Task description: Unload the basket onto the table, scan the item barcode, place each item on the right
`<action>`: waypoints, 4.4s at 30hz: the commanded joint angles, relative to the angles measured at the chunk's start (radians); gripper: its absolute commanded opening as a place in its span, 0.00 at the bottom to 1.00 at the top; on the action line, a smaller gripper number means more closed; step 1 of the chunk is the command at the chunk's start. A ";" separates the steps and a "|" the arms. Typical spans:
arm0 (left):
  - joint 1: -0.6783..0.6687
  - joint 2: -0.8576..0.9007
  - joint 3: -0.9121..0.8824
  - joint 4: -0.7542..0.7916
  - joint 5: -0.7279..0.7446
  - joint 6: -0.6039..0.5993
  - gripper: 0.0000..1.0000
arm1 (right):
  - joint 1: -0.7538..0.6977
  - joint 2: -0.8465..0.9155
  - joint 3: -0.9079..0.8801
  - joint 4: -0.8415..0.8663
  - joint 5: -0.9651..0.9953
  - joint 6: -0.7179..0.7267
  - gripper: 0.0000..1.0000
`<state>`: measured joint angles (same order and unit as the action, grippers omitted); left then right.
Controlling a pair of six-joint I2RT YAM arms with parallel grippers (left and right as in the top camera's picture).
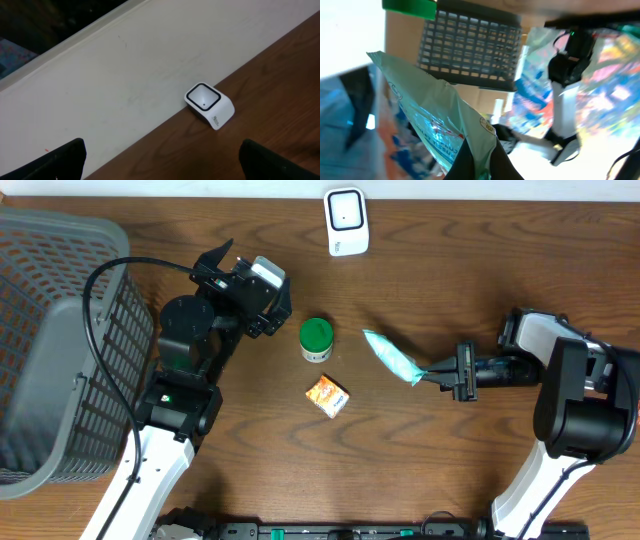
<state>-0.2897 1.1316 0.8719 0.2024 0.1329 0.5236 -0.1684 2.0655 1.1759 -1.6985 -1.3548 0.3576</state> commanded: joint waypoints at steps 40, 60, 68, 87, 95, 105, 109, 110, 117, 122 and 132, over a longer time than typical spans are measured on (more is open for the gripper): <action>0.004 0.001 0.009 0.024 0.014 -0.006 0.98 | -0.254 -0.001 0.003 0.022 0.552 1.126 0.01; 0.004 0.003 0.009 0.023 0.013 -0.006 0.98 | -0.238 -0.001 0.003 -0.004 0.215 0.581 0.01; 0.005 0.023 0.009 0.007 0.013 -0.006 0.98 | -0.179 -0.007 0.003 -0.004 -0.020 0.108 0.01; 0.005 0.148 0.009 0.021 -0.021 -0.005 0.98 | -0.141 -0.017 0.008 0.042 -0.070 0.080 0.02; 0.005 0.150 0.009 0.026 -0.021 -0.004 0.98 | -0.173 -0.017 0.008 -0.004 -0.056 -0.145 0.01; 0.005 0.150 0.009 0.047 -0.021 -0.005 0.98 | -0.196 -0.017 0.006 -0.004 0.362 0.645 0.01; 0.005 0.148 0.009 0.055 -0.021 -0.005 0.98 | -0.197 -0.017 0.007 0.002 0.414 0.890 0.01; 0.005 0.148 0.009 0.055 -0.021 -0.005 0.98 | -0.198 -0.017 0.007 0.009 0.430 0.944 0.01; 0.005 0.148 0.009 0.071 -0.021 -0.005 0.98 | -0.200 -0.017 0.007 0.029 0.575 1.310 0.01; 0.005 0.140 0.009 0.080 -0.020 -0.005 0.98 | -0.200 -0.017 0.007 -0.004 0.575 1.286 0.02; 0.005 0.121 0.009 0.080 -0.020 -0.005 0.98 | -0.199 -0.017 0.007 -0.004 0.563 1.163 0.02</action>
<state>-0.2893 1.2736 0.8719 0.2741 0.1246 0.5236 -0.3645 2.0655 1.1767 -1.6970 -0.7879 1.5379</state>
